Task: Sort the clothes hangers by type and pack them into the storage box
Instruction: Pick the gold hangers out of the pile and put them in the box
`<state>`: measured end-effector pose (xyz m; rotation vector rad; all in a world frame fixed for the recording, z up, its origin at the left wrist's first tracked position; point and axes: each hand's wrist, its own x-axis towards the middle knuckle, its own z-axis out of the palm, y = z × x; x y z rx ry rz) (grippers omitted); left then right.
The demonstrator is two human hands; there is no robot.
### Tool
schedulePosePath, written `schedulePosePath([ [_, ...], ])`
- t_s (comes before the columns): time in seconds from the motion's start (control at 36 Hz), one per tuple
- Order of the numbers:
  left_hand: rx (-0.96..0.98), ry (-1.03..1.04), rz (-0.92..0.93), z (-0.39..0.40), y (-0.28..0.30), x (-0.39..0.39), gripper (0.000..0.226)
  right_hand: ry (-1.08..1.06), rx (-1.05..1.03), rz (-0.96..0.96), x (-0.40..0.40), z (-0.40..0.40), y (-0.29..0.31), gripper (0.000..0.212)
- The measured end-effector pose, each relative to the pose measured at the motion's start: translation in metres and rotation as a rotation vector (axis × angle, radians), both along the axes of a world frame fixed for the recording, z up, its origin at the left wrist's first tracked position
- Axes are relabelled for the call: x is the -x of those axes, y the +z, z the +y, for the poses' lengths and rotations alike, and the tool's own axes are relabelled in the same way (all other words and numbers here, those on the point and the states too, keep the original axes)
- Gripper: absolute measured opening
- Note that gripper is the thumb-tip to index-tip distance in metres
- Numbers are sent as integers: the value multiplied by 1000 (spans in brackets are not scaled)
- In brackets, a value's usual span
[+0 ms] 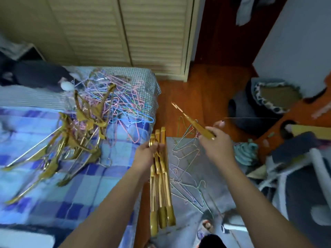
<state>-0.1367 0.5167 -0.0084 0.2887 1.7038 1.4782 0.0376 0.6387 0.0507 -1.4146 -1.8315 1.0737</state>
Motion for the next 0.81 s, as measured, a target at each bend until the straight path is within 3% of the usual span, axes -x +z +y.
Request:
schedulePosePath([
  [0.11, 6, -4, 103, -18, 45, 9, 22, -51, -120, 155, -6, -12, 47, 39],
  [0.33, 72, 216, 231, -53, 128, 2, 36, 149, -398, 361, -32, -13, 167, 25],
  [0.5, 189, 356, 314, -71, 158, -40, 27, 319, -317, 615, -35, -21, 194, 20],
  [0.61, 214, 413, 270, -100, 158, -68, 27, 380, -307, 591, -41, -28, 183, 20],
  [0.67, 204, 432, 294, -117, 151, -75, 4, 380, -243, 589, -42, -27, 174, 23],
  [0.81, 32, 354, 244, -166, 143, -108, 33, 401, -32, 693, -43, -24, 172, 41],
])
